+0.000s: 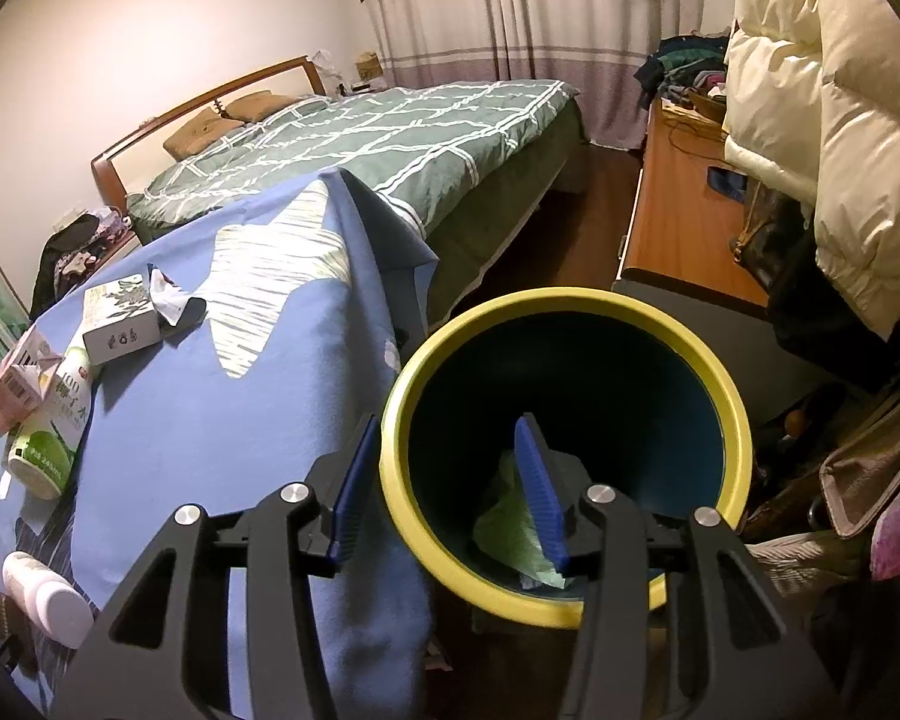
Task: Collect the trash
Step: 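Carry the green wrapper over the bin and open the right gripper, then grasp the brown square lid with the left gripper and drop it in the bin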
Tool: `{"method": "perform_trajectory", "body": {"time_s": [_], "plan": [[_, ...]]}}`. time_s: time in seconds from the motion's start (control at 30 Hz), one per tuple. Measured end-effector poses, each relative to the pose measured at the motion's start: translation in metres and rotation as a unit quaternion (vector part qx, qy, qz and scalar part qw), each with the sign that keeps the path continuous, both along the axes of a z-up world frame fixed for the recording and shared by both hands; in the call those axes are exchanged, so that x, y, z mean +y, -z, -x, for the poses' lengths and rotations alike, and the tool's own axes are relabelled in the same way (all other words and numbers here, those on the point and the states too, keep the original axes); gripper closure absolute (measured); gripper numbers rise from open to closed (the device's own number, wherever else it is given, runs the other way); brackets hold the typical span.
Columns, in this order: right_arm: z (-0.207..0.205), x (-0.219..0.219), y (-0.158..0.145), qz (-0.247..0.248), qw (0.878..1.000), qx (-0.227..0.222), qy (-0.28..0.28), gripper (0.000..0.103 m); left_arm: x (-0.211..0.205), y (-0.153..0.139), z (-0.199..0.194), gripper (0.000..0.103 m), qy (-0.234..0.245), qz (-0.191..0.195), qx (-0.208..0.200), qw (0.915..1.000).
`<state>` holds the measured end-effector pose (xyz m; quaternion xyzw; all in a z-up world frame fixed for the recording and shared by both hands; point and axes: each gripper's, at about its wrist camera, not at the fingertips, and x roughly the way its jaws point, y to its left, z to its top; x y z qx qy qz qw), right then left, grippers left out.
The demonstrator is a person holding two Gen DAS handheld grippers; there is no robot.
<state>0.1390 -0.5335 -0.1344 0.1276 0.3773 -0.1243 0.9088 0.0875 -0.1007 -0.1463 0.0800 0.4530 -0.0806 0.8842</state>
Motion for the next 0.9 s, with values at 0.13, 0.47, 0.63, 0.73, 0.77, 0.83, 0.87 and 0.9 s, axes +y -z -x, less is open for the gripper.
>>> {"method": "perform_trajectory", "body": {"time_s": [0.13, 0.47, 0.63, 0.73, 0.77, 0.83, 0.87, 0.9], "plan": [[-0.001, 0.002, 0.003, -0.002, 1.0, 0.002, -0.002, 0.058, 0.001, 0.003, -0.001, 0.029, 0.002, 0.011, 0.006, 0.9999], [0.004, -0.002, 0.006, -0.004, 1.0, 0.002, 0.002, 0.058, 0.0, -0.01, -0.001, 0.036, 0.01, 0.018, -0.02, 0.9996], [0.013, -0.009, 0.007, 0.0, 1.0, 0.0, 0.013, 0.058, -0.012, -0.033, -0.01, 0.036, 0.026, 0.022, -0.046, 0.9984], [0.021, -0.016, 0.007, 0.0, 1.0, -0.004, 0.022, 0.058, -0.028, -0.053, -0.014, 0.036, 0.046, 0.025, -0.068, 0.9963], [0.024, -0.019, 0.007, 0.001, 1.0, -0.006, 0.027, 0.058, -0.034, -0.058, -0.016, 0.036, 0.053, 0.028, -0.074, 0.9955], [0.03, -0.026, 0.007, 0.004, 0.999, -0.007, 0.035, 0.058, -0.052, -0.07, -0.022, 0.036, 0.072, 0.035, -0.083, 0.9933], [0.033, -0.028, 0.007, 0.005, 0.999, -0.008, 0.039, 0.058, -0.06, -0.073, -0.025, 0.036, 0.08, 0.039, -0.085, 0.9924], [0.036, -0.031, 0.007, 0.006, 0.999, -0.008, 0.042, 0.058, -0.071, -0.078, -0.029, 0.036, 0.091, 0.043, -0.088, 0.991]]}}
